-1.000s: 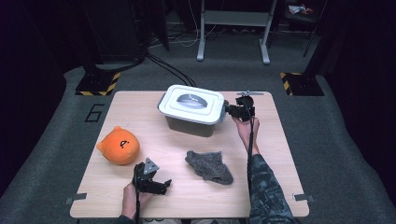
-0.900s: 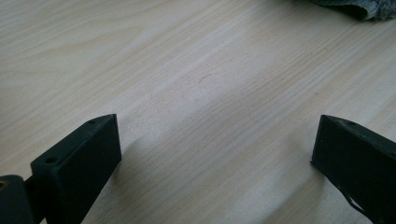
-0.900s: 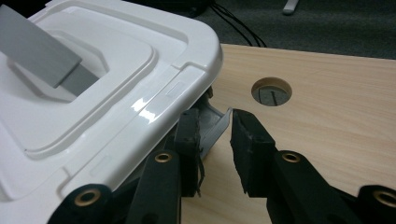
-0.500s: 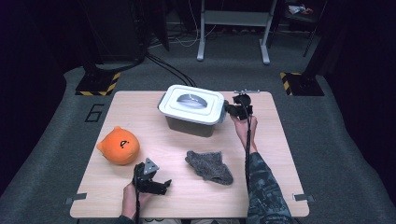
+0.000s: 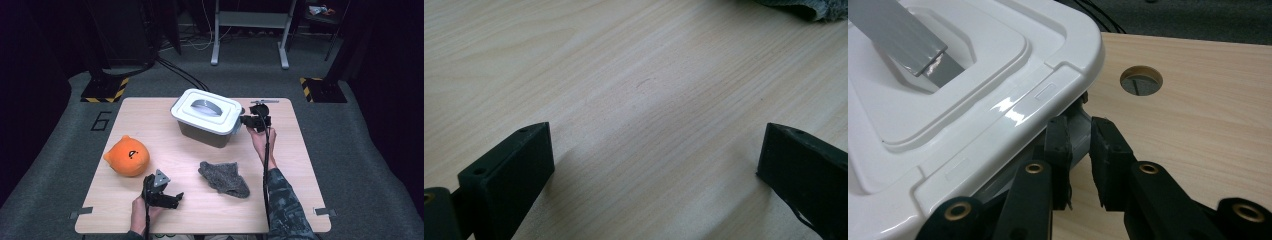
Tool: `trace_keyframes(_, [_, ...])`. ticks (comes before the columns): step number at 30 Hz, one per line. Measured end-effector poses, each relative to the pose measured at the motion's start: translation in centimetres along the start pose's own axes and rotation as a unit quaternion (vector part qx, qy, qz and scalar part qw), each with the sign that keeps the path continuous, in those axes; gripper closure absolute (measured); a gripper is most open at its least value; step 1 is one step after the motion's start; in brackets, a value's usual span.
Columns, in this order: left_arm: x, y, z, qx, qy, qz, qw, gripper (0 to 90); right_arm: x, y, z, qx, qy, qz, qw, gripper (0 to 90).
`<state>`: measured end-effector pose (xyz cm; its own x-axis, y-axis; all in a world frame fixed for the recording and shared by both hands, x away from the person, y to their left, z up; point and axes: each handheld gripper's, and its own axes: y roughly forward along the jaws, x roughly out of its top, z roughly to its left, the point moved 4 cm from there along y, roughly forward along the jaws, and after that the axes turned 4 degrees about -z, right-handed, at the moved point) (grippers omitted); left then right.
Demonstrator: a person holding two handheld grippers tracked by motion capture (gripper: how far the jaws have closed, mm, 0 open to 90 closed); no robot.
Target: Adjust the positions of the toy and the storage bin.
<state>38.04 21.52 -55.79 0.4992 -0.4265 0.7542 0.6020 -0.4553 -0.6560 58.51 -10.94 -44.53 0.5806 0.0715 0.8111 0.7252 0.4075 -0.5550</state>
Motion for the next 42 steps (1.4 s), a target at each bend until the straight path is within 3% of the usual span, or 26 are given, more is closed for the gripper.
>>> trace_keyframes(2, [0.0, 0.0, 0.0, 0.0, -0.003, -0.003, 1.0, 1.0, 0.0, 0.0, 0.0, 0.002, -0.001, 0.0, 1.0, 77.6])
trace_keyframes(5, [0.0, 0.0, 0.0, 0.0, -0.001, 0.0, 1.0, 1.0, 0.0, -0.1, 0.0, 0.008, -0.007, 0.007, 0.9999, 69.6])
trace_keyframes(9, [0.0, 0.0, 0.0, 0.0, -0.003, -0.003, 1.0, 1.0, 0.1, -1.0, 0.1, 0.022, -0.021, -0.018, 0.9994, 60.7])
trace_keyframes(14, [0.0, 0.0, 0.0, 0.0, -0.003, -0.002, 1.0, 1.0, 0.7, -1.7, 1.4, 0.035, -0.07, -0.032, 0.9964, 53.4])
trace_keyframes(17, [0.0, 0.0, 0.0, 0.0, 0.0, 0.0, 1.0, 1.0, 1.2, -1.3, 2.6, 0.053, -0.092, -0.023, 0.994, 50.0])
trace_keyframes(23, [0.0, 0.0, 0.0, 0.001, -0.001, -0.001, 1.0, 1.0, 2.1, 0.1, 4.8, 0.073, -0.123, -0.008, 0.9897, 47.5])
trace_keyframes(25, [0.0, 0.0, 0.0, 0.001, -0.001, -0.002, 1.0, 1.0, 2.2, 0.5, 5.3, 0.068, -0.135, -0.004, 0.9884, 47.2])
trace_keyframes(32, [0.0, 0.0, 0.0, 0.003, 0.001, -0.003, 1.0, 1.0, 2.9, 1.8, 6.2, 0.077, -0.151, 0.005, 0.9856, 46.2])
trace_keyframes(42, [0.0, 0.0, 0.0, 0.003, 0.004, -0.002, 1.0, 1.1, 4.1, 3.1, 7.5, 0.062, -0.183, 0.009, 0.981, 50.0])
